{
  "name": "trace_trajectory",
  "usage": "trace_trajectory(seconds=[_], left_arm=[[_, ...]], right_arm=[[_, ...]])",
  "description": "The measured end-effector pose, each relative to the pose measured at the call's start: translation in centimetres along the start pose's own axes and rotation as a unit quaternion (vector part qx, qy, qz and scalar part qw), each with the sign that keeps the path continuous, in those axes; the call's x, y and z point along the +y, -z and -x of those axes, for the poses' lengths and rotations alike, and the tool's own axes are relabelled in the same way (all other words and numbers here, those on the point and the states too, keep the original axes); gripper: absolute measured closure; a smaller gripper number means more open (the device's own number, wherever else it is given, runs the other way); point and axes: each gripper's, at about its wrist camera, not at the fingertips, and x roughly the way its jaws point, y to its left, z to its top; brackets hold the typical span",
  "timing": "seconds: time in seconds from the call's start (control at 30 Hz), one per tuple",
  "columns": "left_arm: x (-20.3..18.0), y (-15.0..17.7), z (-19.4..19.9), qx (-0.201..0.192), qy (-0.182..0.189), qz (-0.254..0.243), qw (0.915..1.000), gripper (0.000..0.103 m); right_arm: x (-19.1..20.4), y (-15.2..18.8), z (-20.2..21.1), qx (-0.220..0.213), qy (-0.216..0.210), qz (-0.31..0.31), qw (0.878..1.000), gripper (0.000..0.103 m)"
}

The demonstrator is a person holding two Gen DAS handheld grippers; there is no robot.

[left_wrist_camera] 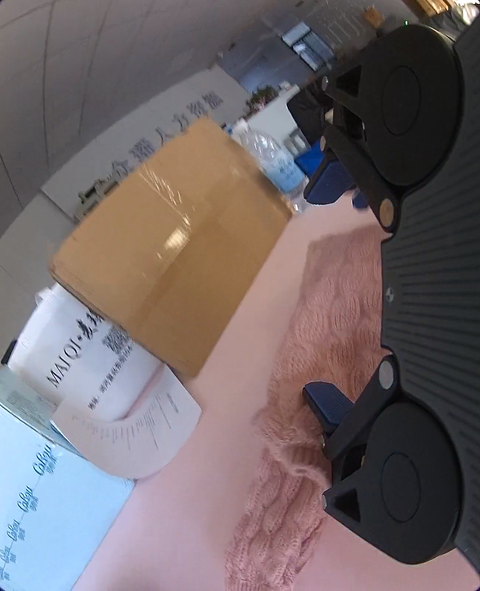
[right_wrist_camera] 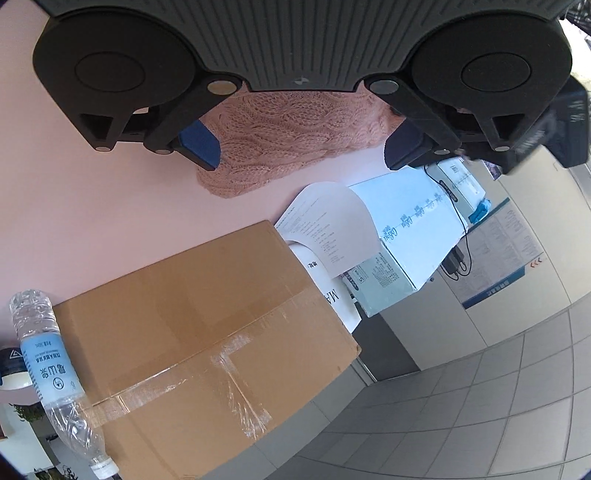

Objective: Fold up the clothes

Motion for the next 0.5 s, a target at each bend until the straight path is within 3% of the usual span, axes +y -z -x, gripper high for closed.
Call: trace_trajectory(seconds=[0.07,0.2,0.37,0.5], left_arm=[[2.1,0.1,-1.0,0.004,-0.024,0.032,0.9992,0.000],[4.7,-0.4,-0.6,-0.014,0.000,0.072,0.9973,0.000],[5.0,-0.8,0.2,-0.035,-0.021,0.065,0.9971,0.000],[3.6,-0.3,3.7,-0.058,-0.034,0.046,0.9967,0.000]], right_arm=[[0.0,0.2,-0.1,0.007,-0.005,0.003,1.000,0.005],[-0.2,0.7,-1.0,0.027,0.003,-0.005,1.000,0.005],[-1.6,0.9,-2.2,0.041,0.040,-0.043,0.997,0.005],[-3.1,1.1,-3.7,0.072,0.034,-0.086,0.993,0.005]])
